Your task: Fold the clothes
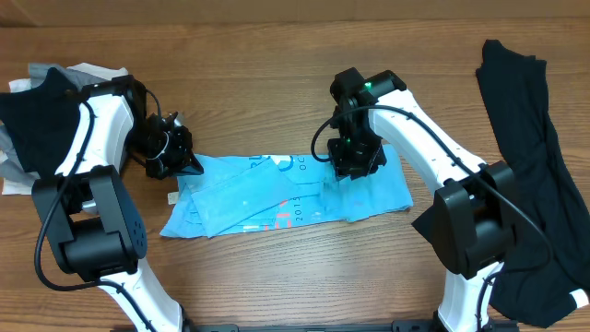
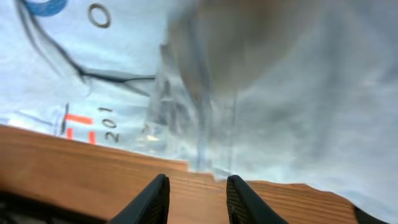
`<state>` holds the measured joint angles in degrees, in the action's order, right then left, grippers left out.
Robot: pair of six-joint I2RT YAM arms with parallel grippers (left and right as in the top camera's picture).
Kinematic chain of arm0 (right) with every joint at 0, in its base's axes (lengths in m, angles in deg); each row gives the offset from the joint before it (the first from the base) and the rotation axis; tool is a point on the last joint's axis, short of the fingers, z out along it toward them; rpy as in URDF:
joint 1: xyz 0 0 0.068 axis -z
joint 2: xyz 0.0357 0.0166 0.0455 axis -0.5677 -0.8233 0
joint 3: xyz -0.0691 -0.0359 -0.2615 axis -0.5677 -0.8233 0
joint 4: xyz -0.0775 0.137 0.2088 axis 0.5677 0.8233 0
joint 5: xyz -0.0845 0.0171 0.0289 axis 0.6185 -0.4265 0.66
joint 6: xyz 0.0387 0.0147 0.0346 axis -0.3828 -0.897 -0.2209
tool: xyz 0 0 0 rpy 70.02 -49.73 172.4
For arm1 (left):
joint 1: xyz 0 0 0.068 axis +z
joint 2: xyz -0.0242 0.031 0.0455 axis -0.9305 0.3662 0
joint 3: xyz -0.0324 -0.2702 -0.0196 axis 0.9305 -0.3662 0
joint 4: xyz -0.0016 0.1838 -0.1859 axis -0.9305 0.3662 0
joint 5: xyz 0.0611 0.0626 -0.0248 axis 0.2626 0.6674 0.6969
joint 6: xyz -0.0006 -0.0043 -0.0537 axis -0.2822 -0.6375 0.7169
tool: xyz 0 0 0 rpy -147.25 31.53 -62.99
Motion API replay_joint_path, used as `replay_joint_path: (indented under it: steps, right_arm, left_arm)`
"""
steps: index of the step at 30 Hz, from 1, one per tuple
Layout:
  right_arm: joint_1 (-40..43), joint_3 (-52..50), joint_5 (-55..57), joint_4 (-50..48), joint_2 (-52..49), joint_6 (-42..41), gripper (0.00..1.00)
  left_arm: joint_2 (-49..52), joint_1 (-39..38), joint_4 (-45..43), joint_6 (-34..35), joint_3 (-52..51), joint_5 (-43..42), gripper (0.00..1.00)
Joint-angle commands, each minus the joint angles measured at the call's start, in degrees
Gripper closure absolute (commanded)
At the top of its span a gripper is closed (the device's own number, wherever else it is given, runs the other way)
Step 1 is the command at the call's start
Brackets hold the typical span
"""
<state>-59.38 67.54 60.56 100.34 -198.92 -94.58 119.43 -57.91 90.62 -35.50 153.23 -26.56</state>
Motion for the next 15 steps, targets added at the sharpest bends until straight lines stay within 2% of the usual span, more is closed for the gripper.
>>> replay_joint_path:
  steps: [1,10,15]
  right_arm:
    - [-0.33,0.83,-5.97,-0.31,1.86,4.81,0.66]
    - [-0.22,0.83,-0.15,0.02,1.86,3.91,0.63]
    - [-0.44,0.33,-0.09,-4.48,1.84,2.45,0.6]
  left_arm:
    - [-0.96,-0.17,0.2,0.35,0.55,0.11,0.93]
    - [-0.96,-0.17,0.2,0.35,0.55,0.11,0.93]
    - [-0.96,-0.17,0.22,0.35,0.55,0.11,0.94]
